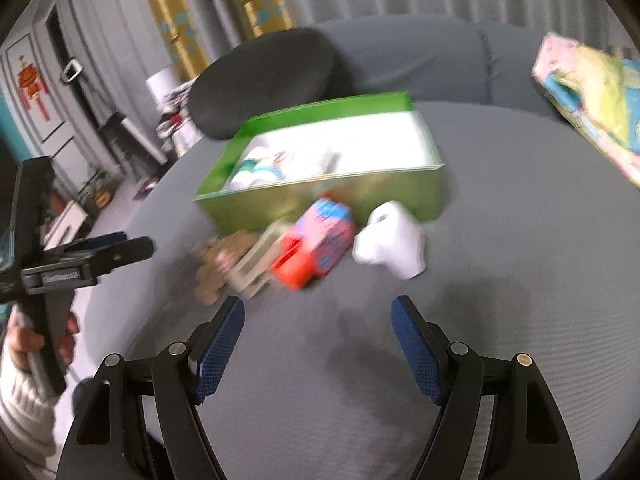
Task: Organize rigid objects
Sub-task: 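Withdraw the right gripper from the box and move to the pink hair clip, then close the right gripper on the pink-and-gold hair clip, then lift the pink hair clip with the right gripper over the green box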
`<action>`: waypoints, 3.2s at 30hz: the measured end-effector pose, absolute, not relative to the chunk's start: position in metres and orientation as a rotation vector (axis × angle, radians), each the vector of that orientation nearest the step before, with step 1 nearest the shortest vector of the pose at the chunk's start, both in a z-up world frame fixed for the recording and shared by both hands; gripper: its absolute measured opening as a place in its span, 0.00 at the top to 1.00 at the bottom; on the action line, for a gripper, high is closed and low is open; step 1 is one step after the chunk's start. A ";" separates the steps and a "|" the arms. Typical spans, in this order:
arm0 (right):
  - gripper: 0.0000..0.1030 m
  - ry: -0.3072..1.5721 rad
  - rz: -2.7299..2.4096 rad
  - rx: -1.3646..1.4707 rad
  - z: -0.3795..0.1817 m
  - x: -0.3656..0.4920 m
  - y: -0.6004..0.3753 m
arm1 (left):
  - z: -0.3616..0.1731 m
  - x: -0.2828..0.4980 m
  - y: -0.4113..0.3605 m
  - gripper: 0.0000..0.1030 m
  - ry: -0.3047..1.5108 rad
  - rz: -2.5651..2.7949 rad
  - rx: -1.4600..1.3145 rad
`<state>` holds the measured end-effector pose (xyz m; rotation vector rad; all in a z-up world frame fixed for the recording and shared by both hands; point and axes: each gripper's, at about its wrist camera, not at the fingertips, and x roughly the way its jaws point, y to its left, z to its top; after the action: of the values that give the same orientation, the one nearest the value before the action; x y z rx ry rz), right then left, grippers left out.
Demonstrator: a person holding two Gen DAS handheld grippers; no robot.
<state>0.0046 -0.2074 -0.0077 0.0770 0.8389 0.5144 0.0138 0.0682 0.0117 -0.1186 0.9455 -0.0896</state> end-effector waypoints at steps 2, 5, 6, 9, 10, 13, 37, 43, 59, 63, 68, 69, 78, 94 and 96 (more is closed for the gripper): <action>0.25 0.869 0.565 0.125 -0.015 0.004 -0.200 | 0.000 0.008 0.073 0.01 0.968 -0.081 -0.114; 0.25 0.895 0.593 0.161 -0.022 0.006 -0.188 | -0.013 0.003 0.076 0.01 0.997 -0.065 -0.109; 0.25 0.900 0.592 0.161 -0.024 0.008 -0.184 | -0.018 0.001 0.077 0.01 1.007 -0.062 -0.106; 0.25 0.910 0.598 0.161 -0.027 0.010 -0.174 | -0.025 0.000 0.077 0.01 1.023 -0.062 -0.098; 0.25 0.913 0.602 0.158 -0.028 0.011 -0.170 | -0.027 0.001 0.076 0.01 1.027 -0.068 -0.098; 0.25 0.918 0.615 0.137 -0.029 0.012 -0.158 | -0.028 0.004 0.071 0.01 1.023 -0.092 -0.097; 0.48 1.005 0.673 -0.032 -0.044 0.073 -0.063 | -0.045 0.039 0.053 0.26 1.014 -0.223 -0.118; 0.48 1.035 0.642 -0.074 -0.051 0.083 -0.057 | -0.046 0.043 0.049 0.41 1.029 -0.297 -0.151; 0.56 0.992 0.678 -0.018 -0.049 0.075 -0.071 | -0.037 0.038 0.043 0.68 1.037 -0.410 -0.189; 0.56 0.953 0.713 0.035 -0.038 0.065 -0.078 | -0.021 0.026 0.045 0.71 1.003 -0.408 -0.164; 0.56 0.874 0.766 0.077 -0.012 0.049 -0.079 | 0.009 0.008 0.055 0.71 0.943 -0.401 -0.139; 0.56 0.865 0.778 0.083 -0.007 0.047 -0.077 | 0.012 0.009 0.054 0.71 0.937 -0.396 -0.135; 0.56 0.778 0.789 0.092 0.030 0.034 -0.088 | 0.043 0.008 0.040 0.71 0.878 -0.408 -0.059; 0.56 0.678 0.699 0.173 0.066 0.056 -0.163 | 0.075 0.059 -0.032 0.71 0.821 -0.488 0.070; 0.56 0.671 0.691 0.180 0.069 0.060 -0.169 | 0.076 0.067 -0.038 0.71 0.819 -0.494 0.076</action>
<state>0.0600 -0.1692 0.0689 0.1800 0.6713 0.6907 0.0669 -0.0384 0.0762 0.0762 0.8195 -0.4944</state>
